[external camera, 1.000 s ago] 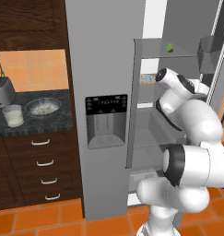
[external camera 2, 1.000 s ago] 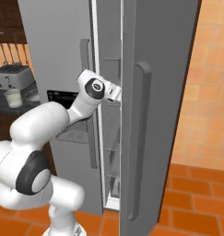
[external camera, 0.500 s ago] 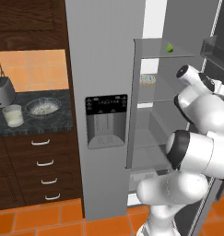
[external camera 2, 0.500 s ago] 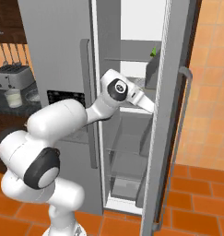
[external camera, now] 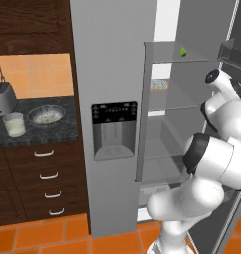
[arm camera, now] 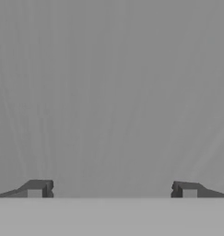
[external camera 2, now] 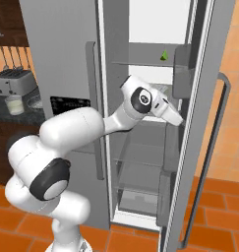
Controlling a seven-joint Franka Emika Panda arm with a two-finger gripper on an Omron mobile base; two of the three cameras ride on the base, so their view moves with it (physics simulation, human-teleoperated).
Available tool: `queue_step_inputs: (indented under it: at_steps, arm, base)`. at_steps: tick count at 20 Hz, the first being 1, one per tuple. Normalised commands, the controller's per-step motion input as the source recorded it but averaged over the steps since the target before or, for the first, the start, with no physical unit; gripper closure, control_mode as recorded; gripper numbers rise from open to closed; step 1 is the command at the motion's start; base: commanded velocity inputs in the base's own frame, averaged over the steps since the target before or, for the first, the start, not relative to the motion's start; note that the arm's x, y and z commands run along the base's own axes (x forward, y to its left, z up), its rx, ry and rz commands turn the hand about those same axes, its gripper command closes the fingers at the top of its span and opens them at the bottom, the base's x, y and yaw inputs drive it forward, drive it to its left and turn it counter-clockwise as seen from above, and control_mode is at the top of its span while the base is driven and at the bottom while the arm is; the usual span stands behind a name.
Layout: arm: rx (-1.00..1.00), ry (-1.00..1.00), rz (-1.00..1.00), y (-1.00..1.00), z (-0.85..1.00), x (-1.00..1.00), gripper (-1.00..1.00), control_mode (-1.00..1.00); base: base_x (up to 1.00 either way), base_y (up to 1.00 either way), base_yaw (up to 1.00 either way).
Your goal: Grab a lemon wedge from the fridge and one ice cube from the ice bowl, and put them in the glass of lemonade.
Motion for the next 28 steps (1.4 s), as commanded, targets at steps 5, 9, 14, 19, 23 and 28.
queue_step_inputs:
  at_steps: [5, 9, 14, 19, 23, 28]
  arm:
    - [0.00, -0.16, 0.00, -0.72, 0.00, 0.00, -1.00, -1.00]
    - [0.00, -0.13, 0.03, 0.07, 0.01, -0.53, -1.00, -1.00]
    - [0.00, -0.10, 0.30, 0.91, 0.04, -0.76, -1.00, -1.00]
    - [0.01, -0.08, 0.56, 1.00, -0.28, -0.41, -1.00, -1.00]
    - [0.08, -0.06, 0.71, 0.99, -0.69, -0.14, -1.00, -1.00]
    - [0.02, 0.00, 0.73, 1.00, -0.38, -0.15, -1.00, -1.00]
  base:
    - [0.00, 0.00, 0.00]
    - [0.00, 0.00, 0.00]
    - [0.00, 0.00, 0.00]
    - [0.00, 0.00, 0.00]
    - [0.00, 0.00, 0.00]
    - [0.00, 0.00, 0.00]
